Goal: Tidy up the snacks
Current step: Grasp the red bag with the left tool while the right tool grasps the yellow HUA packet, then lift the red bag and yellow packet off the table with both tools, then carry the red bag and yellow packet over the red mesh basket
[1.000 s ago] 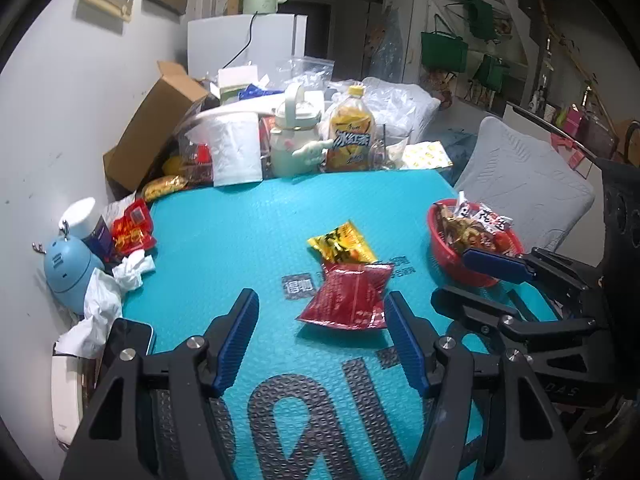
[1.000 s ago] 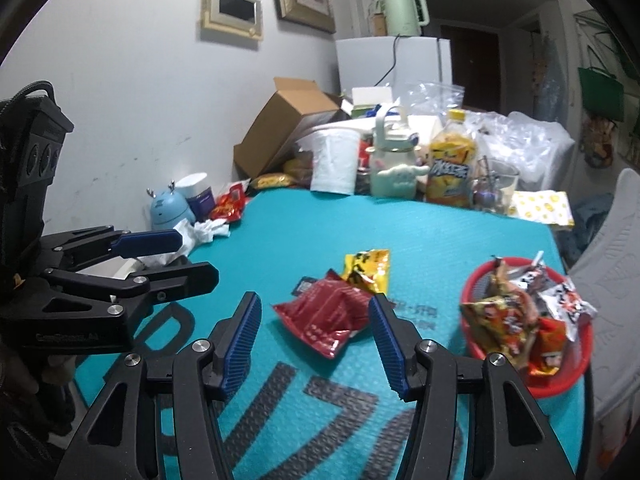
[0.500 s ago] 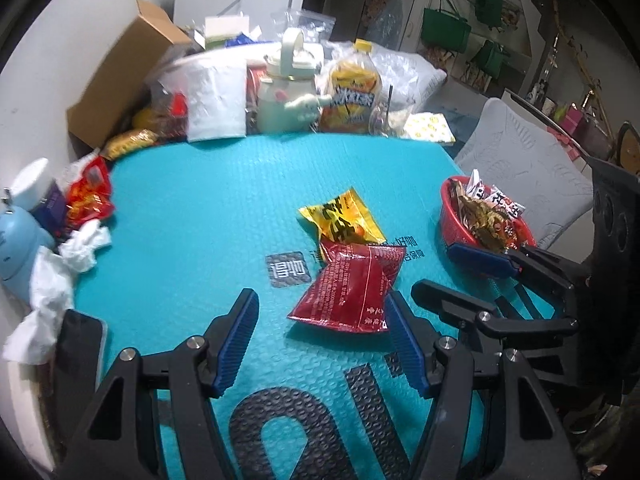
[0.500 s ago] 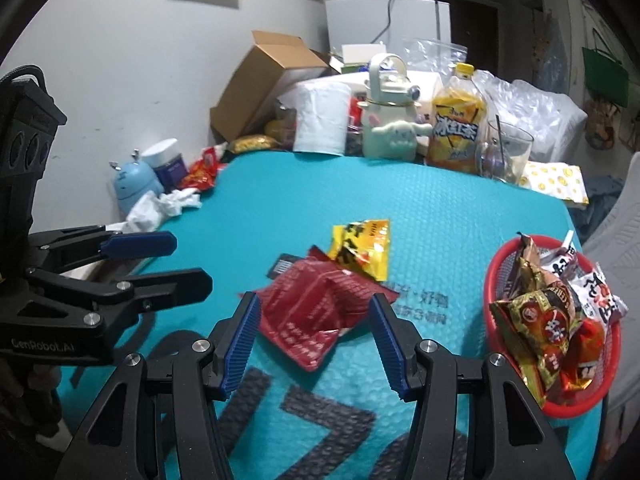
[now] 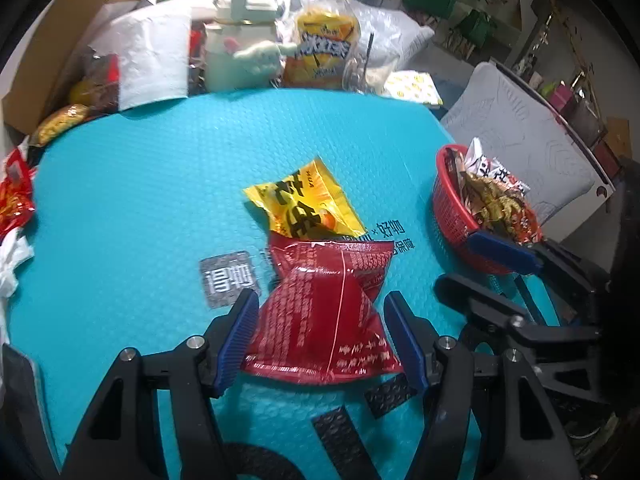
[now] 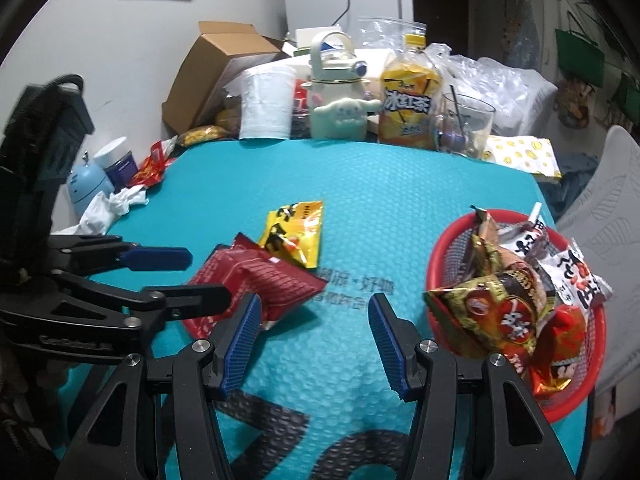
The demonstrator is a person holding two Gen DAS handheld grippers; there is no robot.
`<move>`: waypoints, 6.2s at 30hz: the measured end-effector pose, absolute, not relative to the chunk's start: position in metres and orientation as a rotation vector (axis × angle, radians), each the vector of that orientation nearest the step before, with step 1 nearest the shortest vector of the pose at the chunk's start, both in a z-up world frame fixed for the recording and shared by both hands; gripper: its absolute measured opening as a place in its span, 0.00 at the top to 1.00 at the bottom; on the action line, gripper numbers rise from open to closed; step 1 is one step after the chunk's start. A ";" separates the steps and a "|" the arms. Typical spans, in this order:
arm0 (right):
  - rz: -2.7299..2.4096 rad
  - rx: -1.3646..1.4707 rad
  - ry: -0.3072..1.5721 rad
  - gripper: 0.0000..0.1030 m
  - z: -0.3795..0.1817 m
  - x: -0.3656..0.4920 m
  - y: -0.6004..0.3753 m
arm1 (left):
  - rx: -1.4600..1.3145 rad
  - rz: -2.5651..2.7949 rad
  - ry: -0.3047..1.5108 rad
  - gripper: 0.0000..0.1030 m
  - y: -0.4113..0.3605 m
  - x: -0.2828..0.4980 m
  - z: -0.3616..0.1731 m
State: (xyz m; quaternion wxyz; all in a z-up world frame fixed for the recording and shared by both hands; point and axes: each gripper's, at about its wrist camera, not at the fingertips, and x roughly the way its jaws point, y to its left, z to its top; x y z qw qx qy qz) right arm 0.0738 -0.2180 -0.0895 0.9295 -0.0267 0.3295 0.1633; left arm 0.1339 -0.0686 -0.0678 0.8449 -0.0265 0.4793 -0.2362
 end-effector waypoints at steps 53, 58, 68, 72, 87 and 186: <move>0.288 -0.165 0.776 0.38 -0.109 0.178 -0.138 | -0.105 -0.232 0.934 0.46 0.031 0.179 -0.091; 0.299 -0.166 0.843 0.36 -0.124 0.195 -0.133 | -0.119 -0.247 0.969 0.46 0.031 0.185 -0.103; 0.355 -0.180 0.803 0.60 -0.122 0.178 -0.124 | -0.102 -0.267 0.983 0.46 0.024 0.181 -0.104; 0.392 -0.180 0.809 0.62 -0.121 0.166 -0.124 | -0.099 -0.294 1.005 0.46 0.013 0.170 -0.103; 0.418 -0.077 0.852 0.63 -0.128 0.092 -0.150 | -0.048 -0.343 1.035 0.46 -0.017 0.104 -0.096; 0.096 0.160 0.612 0.60 -0.077 -0.071 -0.335 | 0.104 -0.740 0.790 0.58 -0.182 0.028 -0.003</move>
